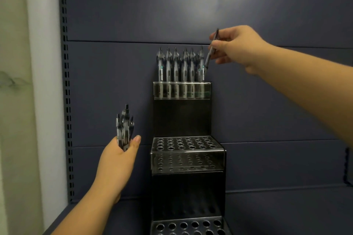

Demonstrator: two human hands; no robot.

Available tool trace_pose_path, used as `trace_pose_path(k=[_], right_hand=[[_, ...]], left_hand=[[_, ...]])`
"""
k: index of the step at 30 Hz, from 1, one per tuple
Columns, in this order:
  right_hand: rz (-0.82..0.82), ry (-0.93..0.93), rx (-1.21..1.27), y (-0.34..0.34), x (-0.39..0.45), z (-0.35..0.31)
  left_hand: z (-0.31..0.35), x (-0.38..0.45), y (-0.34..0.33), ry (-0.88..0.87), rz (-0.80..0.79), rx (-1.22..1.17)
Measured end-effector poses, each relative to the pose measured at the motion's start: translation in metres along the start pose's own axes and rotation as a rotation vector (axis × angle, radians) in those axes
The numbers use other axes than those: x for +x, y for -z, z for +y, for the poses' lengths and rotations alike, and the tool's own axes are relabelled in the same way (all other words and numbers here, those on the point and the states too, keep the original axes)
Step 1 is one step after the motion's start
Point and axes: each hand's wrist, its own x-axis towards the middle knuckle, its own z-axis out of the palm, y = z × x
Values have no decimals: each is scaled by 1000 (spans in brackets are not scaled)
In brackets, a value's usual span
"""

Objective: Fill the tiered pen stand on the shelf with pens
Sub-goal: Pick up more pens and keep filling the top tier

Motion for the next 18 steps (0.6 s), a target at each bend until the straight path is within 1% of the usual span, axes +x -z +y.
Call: trace_pose_path(k=[9,14,16,18], right_hand=[[-112,-99,-93,-5,17,-17],[-288,-179,-220,-15,7,-22],[-270,-168,-247,-18,5,-19],[-207,-154,-217,-19,3,-13]], left_hand=[[0,-2,-1,1,-14,6],[1,-2,-2,8,-6,0],[2,-2,-1,0,-7,-6],[3,-2,-1,-7,-8,-6]])
